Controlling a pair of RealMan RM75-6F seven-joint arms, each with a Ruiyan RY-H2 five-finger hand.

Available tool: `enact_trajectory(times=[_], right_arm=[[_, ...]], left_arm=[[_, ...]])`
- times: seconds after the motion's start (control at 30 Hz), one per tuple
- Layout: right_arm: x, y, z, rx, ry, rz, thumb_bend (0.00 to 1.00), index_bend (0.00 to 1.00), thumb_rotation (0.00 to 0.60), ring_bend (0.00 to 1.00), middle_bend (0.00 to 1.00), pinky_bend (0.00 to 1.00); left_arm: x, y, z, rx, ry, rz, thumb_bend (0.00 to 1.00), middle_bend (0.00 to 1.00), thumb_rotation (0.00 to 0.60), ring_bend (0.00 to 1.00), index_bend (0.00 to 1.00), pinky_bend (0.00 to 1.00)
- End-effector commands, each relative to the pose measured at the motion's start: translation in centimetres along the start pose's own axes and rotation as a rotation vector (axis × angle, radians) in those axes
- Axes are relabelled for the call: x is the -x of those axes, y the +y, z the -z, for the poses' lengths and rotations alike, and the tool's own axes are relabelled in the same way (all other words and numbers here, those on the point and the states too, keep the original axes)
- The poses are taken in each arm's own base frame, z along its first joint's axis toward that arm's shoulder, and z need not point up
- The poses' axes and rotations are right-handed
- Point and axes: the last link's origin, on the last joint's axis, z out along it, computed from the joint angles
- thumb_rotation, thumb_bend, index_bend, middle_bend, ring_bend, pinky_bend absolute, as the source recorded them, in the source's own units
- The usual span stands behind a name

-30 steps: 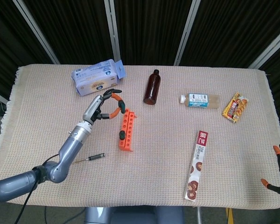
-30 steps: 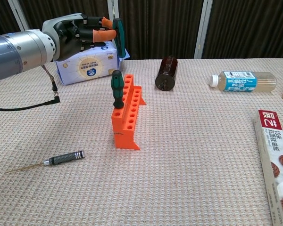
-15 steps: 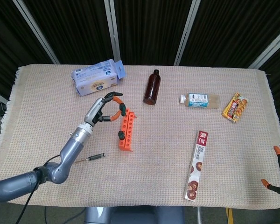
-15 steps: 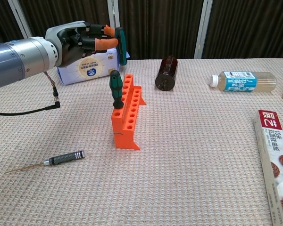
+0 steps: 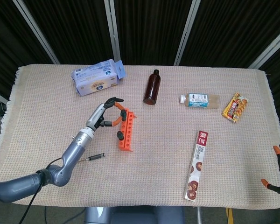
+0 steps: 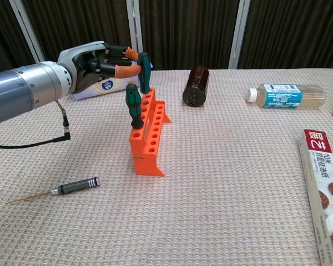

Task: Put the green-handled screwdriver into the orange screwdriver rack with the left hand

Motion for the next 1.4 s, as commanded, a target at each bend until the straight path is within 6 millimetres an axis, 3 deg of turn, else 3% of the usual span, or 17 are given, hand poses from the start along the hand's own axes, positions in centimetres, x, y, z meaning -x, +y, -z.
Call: enact_trajectory(times=[0.03,0.63,0.87,1.13,1.4], right_arm=[[0.0,0.0,0.0,0.000,0.000,0.000,0.00,0.00,0.600,0.00,0.00,0.03],[0.0,-0.1,-0.1,0.001,-0.004,0.003,0.00,0.00,0.600,0.00,0.00,0.03],[0.0,-0.1,-0.2,0.002,-0.006,0.004,0.00,0.00,0.600,0.00,0.00,0.03],[0.1,-0.2,-0.3,0.001,-0.007,0.005,0.00,0.00,0.600,0.00,0.00,0.03],[-0.1,-0.2,-0.4,0.000,-0.005,0.009,0.00,0.00,0.600,0.00,0.00,0.03]], left_arm=[[0.1,-0.2,0.0,0.000,0.003,-0.008,0.56,0.15,0.600,0.00,0.62,0.01],[0.8,-1.8,0.5,-0.018,0.008,-0.077,0.53,0.15,0.600,0.00,0.59,0.00],[0.8,-1.8,0.8,0.006,0.022,-0.102,0.41,0.06,0.600,0.00,0.40,0.00],[0.4,-1.8,1.5,0.041,0.046,-0.118,0.40,0.00,0.574,0.00,0.18,0.00],[-0.9,-1.3,2.0,0.091,0.098,-0.132,0.41,0.00,0.562,0.00,0.05,0.00]])
